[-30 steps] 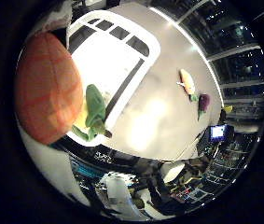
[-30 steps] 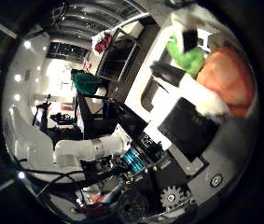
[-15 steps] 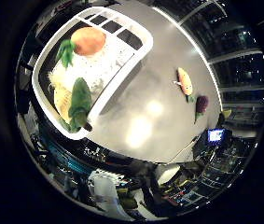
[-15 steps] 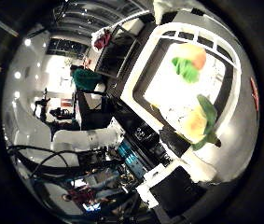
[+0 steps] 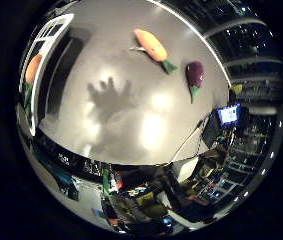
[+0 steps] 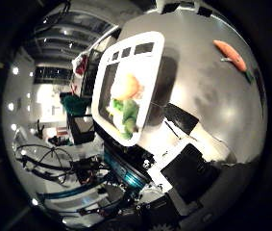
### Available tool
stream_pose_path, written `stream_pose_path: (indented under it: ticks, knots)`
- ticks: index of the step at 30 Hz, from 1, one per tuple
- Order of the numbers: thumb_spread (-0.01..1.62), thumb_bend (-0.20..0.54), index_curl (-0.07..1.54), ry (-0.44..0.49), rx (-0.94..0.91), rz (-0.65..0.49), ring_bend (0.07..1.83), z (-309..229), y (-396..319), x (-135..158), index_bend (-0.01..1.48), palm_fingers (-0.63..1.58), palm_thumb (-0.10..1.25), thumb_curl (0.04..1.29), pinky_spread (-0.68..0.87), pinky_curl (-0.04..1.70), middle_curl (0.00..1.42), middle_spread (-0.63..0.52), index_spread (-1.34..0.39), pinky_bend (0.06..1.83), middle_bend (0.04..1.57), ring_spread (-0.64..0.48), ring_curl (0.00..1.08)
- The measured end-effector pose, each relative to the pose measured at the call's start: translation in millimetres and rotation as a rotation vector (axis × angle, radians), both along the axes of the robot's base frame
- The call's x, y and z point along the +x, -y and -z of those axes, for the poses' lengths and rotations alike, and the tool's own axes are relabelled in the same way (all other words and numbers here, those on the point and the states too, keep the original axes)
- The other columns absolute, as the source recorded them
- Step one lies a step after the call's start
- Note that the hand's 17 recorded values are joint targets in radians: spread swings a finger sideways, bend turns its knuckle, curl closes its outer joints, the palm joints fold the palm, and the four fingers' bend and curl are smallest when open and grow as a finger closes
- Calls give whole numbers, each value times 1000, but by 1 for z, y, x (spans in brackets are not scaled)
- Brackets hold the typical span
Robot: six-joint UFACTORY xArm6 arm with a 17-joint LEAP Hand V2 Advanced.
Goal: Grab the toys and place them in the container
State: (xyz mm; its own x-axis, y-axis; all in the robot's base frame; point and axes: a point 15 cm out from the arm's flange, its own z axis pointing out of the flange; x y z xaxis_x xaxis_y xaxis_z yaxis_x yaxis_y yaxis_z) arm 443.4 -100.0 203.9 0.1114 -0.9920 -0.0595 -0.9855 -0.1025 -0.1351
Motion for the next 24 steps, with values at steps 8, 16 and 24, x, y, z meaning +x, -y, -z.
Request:
stream_pose_path:
  ticks: [8, 16, 24]
  knots:
    - [1013, -21, 302, 113, -53, 211, 352, 4, 125, 59, 168, 241, 858, 447, 377, 303, 329, -9, -317, 376, 245, 63, 222]
    - [1019, -28, 303, 176, -58, 360, 317, -2, 195, 119, 163, 183, 823, 443, 365, 294, 323, 43, -270, 355, 192, 124, 221]
    - [1034, -30, 274, 133, -38, 455, 341, 39, 236, 142, 145, 126, 737, 428, 368, 303, 327, 90, -210, 376, 200, 155, 236]
